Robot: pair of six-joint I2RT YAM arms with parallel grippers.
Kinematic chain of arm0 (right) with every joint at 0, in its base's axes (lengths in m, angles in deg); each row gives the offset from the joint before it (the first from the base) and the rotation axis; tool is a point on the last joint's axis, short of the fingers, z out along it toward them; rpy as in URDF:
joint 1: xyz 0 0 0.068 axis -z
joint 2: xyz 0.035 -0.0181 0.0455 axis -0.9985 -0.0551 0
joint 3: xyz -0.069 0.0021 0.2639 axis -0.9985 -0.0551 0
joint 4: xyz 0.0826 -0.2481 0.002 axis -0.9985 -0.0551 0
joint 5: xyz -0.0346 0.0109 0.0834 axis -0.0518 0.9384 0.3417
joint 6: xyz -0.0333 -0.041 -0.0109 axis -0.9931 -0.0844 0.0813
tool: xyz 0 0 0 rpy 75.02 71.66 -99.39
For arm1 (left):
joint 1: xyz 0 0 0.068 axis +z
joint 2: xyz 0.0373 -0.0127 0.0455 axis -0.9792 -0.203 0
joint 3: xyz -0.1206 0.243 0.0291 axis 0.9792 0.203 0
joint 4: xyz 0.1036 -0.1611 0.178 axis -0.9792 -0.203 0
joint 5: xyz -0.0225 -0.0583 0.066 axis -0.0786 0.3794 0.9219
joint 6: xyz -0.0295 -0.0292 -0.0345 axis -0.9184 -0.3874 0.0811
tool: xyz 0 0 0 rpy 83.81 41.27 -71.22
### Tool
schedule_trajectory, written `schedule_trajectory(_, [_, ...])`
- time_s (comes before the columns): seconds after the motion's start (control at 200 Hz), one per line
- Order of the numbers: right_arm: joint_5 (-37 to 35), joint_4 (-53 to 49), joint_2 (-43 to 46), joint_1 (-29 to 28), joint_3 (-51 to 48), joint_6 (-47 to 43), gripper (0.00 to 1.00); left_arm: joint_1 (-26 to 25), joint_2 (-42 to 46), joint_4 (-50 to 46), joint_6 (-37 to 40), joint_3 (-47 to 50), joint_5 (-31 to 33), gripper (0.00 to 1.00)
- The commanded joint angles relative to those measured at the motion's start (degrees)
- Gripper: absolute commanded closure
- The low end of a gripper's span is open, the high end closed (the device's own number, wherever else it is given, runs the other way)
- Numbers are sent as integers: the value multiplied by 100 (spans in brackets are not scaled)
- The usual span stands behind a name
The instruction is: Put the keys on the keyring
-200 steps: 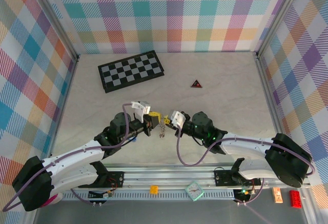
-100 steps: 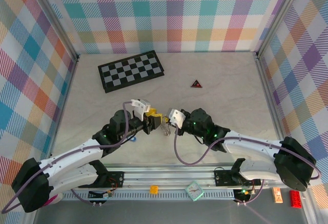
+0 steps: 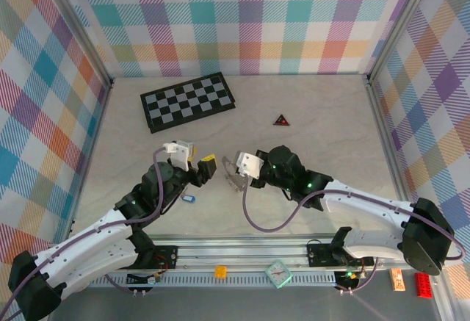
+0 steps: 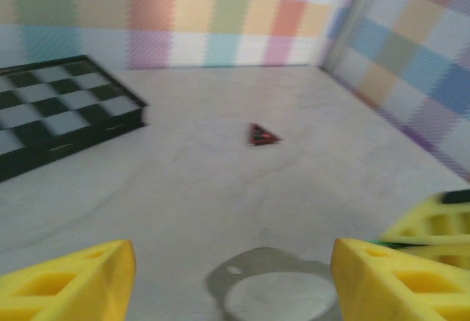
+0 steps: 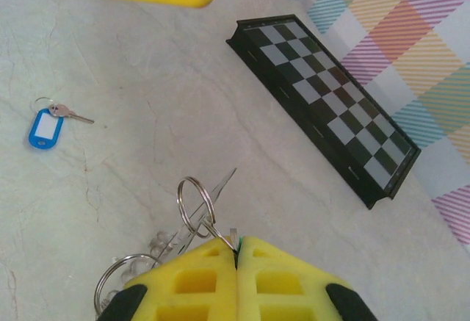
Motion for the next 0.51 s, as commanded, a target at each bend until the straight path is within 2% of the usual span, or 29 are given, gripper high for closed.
schedule_trajectory(0.0, [148, 16, -121, -32, 493, -222, 100, 90, 160, -507, -234, -223, 1331, 28])
schedule_trajectory(0.095, [313, 134, -439, -34, 804, -167, 100, 133, 290, -513, -366, -155, 1828, 27])
schedule_trajectory(0.235, [621, 459, -1041, -38, 1309, 238, 100, 181, 503, -557, -478, -86, 2244, 25])
schedule_trajectory(0.5, [640, 740, -2396, 200, 1892, 1312, 100, 217, 915, -881, -721, 65, 2246, 11])
